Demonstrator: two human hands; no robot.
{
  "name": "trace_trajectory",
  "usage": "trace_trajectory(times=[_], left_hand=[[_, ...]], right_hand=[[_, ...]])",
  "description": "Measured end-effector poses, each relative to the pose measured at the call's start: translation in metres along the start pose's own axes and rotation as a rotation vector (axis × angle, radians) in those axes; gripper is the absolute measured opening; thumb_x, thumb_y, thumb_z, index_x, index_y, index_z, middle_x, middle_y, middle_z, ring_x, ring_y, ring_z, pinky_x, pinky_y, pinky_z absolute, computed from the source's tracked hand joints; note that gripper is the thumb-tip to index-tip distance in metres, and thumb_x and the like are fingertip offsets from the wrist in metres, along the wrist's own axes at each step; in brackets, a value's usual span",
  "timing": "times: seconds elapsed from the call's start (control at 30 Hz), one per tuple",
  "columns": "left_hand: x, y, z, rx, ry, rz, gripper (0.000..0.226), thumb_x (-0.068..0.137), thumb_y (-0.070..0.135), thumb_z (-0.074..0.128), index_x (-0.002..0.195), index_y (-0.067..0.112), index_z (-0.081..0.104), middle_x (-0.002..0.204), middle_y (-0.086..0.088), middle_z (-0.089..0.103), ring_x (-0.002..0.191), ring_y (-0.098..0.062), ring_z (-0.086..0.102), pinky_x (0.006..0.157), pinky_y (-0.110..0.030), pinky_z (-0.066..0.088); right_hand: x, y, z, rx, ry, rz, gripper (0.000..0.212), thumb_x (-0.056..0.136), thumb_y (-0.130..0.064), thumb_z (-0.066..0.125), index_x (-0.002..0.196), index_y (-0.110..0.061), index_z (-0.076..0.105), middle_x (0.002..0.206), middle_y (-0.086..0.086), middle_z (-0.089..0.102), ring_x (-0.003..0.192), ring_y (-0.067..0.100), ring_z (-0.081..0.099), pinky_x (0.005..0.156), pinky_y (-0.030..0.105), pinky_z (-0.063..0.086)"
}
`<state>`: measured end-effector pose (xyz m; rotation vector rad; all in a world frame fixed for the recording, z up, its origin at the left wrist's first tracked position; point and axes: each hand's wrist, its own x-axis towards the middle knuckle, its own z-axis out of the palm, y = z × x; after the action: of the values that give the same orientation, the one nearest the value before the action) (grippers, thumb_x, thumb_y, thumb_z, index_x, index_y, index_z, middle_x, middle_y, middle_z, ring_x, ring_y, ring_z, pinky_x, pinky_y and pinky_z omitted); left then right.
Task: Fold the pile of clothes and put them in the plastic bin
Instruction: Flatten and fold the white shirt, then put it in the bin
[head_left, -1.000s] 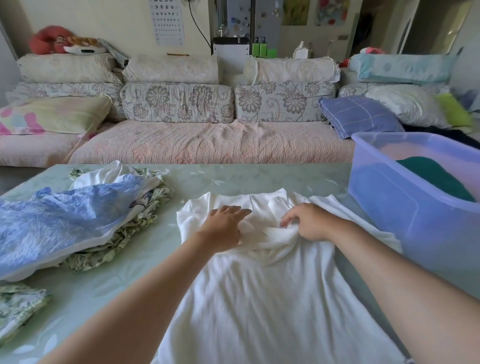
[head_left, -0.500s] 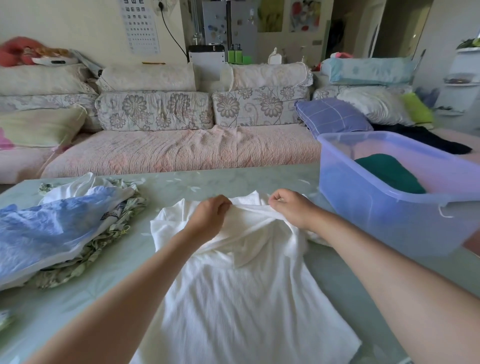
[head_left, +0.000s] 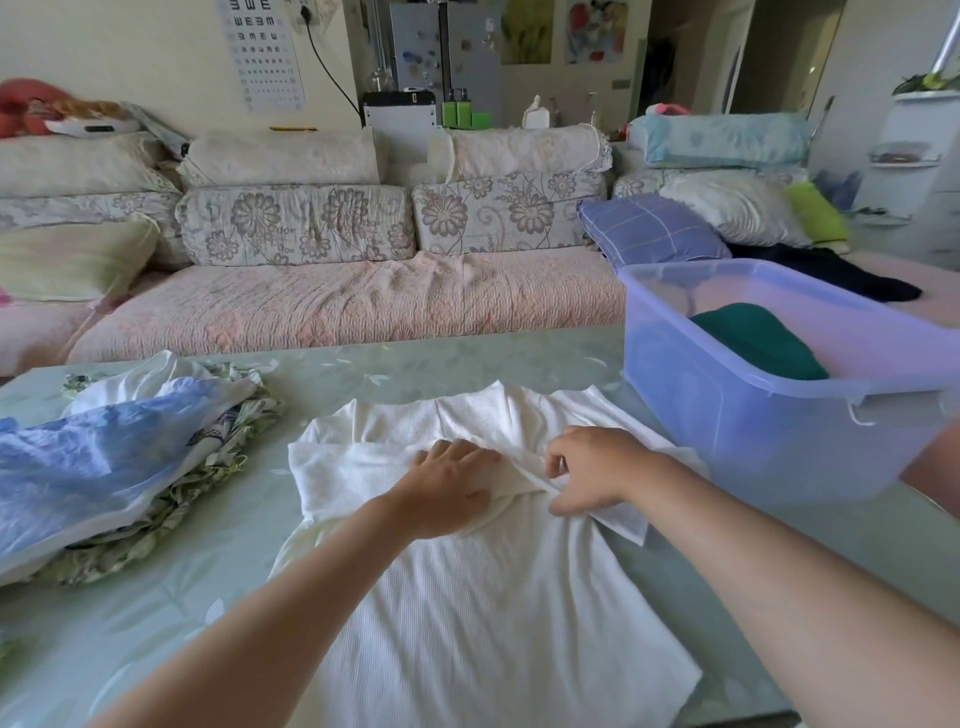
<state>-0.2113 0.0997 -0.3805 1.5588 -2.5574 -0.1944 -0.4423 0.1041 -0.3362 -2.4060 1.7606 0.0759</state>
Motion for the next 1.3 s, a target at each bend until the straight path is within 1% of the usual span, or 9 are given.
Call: trace_trajectory(times=[0.1, 0.33, 0.43, 0.57, 0.67, 0.77, 0.97, 1.2, 1.3], left_hand=[[-0.002, 0.002, -0.001, 0.012, -0.065, 0.024, 0.059, 0.093, 0.048, 0.042, 0.147, 0.047, 0.019, 0.157, 0.013, 0.018, 0.145, -0.018, 0.009, 0.116, -0.046, 0.008], [0.001, 0.009, 0.001, 0.078, -0.302, -0.030, 0.063, 0.092, 0.072, 0.028, 0.148, 0.057, 0.002, 0.163, 0.008, -0.016, 0.147, -0.026, -0.024, 0.113, -0.063, -0.011], [0.005, 0.018, -0.005, 0.010, -0.233, -0.046, 0.054, 0.097, 0.063, 0.022, 0.148, 0.046, 0.024, 0.162, 0.006, 0.009, 0.150, -0.025, 0.000, 0.115, -0.059, 0.005], [0.005, 0.027, -0.030, -0.564, 0.035, -0.190, 0.062, 0.091, 0.065, 0.026, 0.118, 0.028, 0.067, 0.130, 0.000, 0.061, 0.116, -0.020, 0.055, 0.097, -0.036, 0.041], [0.001, 0.025, -0.054, -1.141, -0.116, -0.387, 0.068, 0.095, 0.068, 0.027, 0.110, 0.015, 0.068, 0.100, -0.008, 0.071, 0.081, -0.024, 0.066, 0.073, -0.032, 0.045], [-0.012, 0.011, -0.064, -1.307, -0.261, -0.537, 0.070, 0.089, 0.072, 0.038, 0.111, 0.010, 0.062, 0.078, -0.008, 0.068, 0.066, -0.022, 0.064, 0.062, -0.029, 0.049], [-0.033, -0.018, -0.055, -1.013, -0.205, -0.596, 0.031, 0.095, 0.012, 0.060, 0.126, 0.012, 0.059, 0.099, -0.010, 0.070, 0.079, -0.018, 0.067, 0.070, -0.029, 0.055], [-0.045, -0.022, -0.055, -0.317, -0.096, -0.487, 0.059, 0.078, 0.069, 0.061, 0.119, 0.028, 0.052, 0.109, 0.001, 0.052, 0.085, -0.015, 0.057, 0.062, -0.027, 0.043], [-0.045, -0.022, -0.051, -0.157, -0.149, -0.406, 0.039, 0.083, 0.038, 0.066, 0.118, 0.025, 0.054, 0.115, -0.001, 0.057, 0.095, -0.020, 0.059, 0.071, -0.028, 0.048]], right_hand=[[0.000, 0.005, -0.003, 0.023, 0.067, 0.068, 0.003, 0.075, -0.023, 0.059, 0.076, -0.023, 0.062, 0.083, -0.008, 0.062, 0.084, 0.019, 0.060, 0.061, 0.028, 0.042], [-0.002, 0.017, -0.011, 0.186, 0.207, 0.319, 0.022, 0.096, -0.018, 0.037, 0.078, -0.018, 0.048, 0.085, -0.005, 0.052, 0.087, 0.023, 0.052, 0.060, 0.029, 0.037], [-0.002, 0.011, -0.016, 0.125, 0.235, 0.326, 0.033, 0.098, -0.014, 0.039, 0.066, -0.021, 0.034, 0.088, -0.004, 0.041, 0.088, 0.018, 0.036, 0.055, 0.027, 0.029], [0.011, -0.009, -0.026, 0.685, 0.275, 0.320, 0.025, 0.091, -0.017, 0.053, 0.066, -0.018, 0.052, 0.072, 0.001, 0.054, 0.072, 0.022, 0.049, 0.055, 0.023, 0.038], [0.013, -0.034, -0.030, 1.246, 0.126, 0.346, 0.016, 0.094, -0.023, 0.060, 0.097, -0.008, 0.065, 0.086, 0.010, 0.067, 0.072, 0.023, 0.065, 0.062, 0.031, 0.055], [0.010, -0.055, -0.031, 1.443, -0.116, 0.207, 0.019, 0.103, -0.023, 0.050, 0.107, -0.007, 0.059, 0.089, 0.012, 0.063, 0.064, 0.026, 0.068, 0.050, 0.032, 0.055], [0.026, -0.056, -0.011, 0.904, 0.149, 0.170, 0.027, 0.096, -0.012, 0.049, 0.115, -0.022, 0.066, 0.103, 0.002, 0.070, 0.076, 0.019, 0.067, 0.060, 0.028, 0.051], [0.027, -0.064, 0.012, 0.133, 0.080, -0.011, 0.043, 0.090, -0.038, 0.060, 0.133, -0.033, 0.059, 0.142, -0.007, 0.052, 0.131, 0.018, 0.047, 0.108, 0.034, 0.032], [0.029, -0.069, 0.014, 0.068, 0.069, -0.024, 0.050, 0.091, -0.035, 0.056, 0.141, -0.032, 0.051, 0.148, -0.001, 0.043, 0.136, 0.022, 0.040, 0.110, 0.038, 0.028]])
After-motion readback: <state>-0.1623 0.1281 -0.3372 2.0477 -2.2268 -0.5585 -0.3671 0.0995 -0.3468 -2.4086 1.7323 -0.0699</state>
